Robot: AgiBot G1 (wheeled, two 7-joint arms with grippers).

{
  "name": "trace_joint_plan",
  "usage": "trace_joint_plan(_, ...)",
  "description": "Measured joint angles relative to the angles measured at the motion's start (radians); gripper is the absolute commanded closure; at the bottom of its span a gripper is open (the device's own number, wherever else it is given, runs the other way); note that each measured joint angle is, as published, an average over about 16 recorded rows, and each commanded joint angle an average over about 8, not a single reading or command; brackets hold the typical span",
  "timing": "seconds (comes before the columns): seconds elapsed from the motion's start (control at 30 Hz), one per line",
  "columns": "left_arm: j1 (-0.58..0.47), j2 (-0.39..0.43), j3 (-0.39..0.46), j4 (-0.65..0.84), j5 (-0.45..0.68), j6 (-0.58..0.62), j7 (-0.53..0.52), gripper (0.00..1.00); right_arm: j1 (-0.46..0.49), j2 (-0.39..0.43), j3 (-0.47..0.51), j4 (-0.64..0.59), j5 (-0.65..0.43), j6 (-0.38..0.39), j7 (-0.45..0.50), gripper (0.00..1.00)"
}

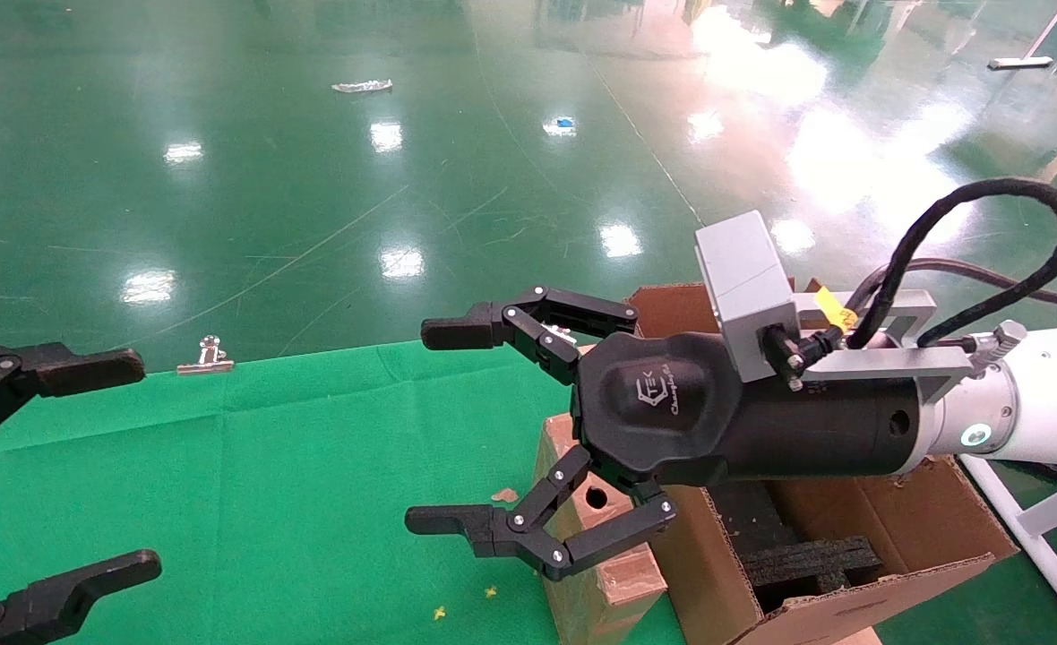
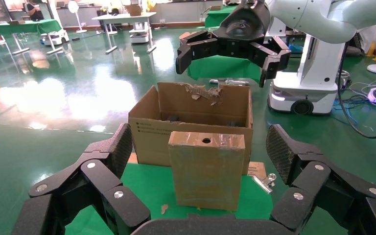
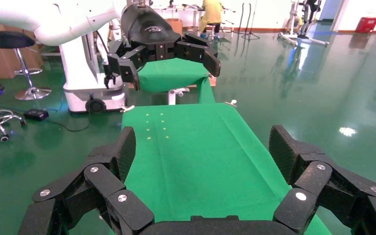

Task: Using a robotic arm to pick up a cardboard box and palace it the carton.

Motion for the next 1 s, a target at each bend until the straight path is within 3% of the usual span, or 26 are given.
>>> trace_joint_plan(0.67,0.0,0.0,0.0,0.0,0.0,0.0,0.0,0.0,0.01,0.001,-0.01,0.018,-0.024,-0.002,0.001,0.0)
trace_joint_plan(0.83,0.0,0.0,0.0,0.001,0.0,0.0,0.0,0.0,0.043,-0.007,-0.047,0.039,-0.091,-0.012,0.019,0.0)
trace_joint_plan(1.0,-0.001,0.0,0.001,0.001,0.0,0.0,0.001,0.0,0.119,-0.039,-0.14,0.06,-0.227,-0.035,0.068,0.0)
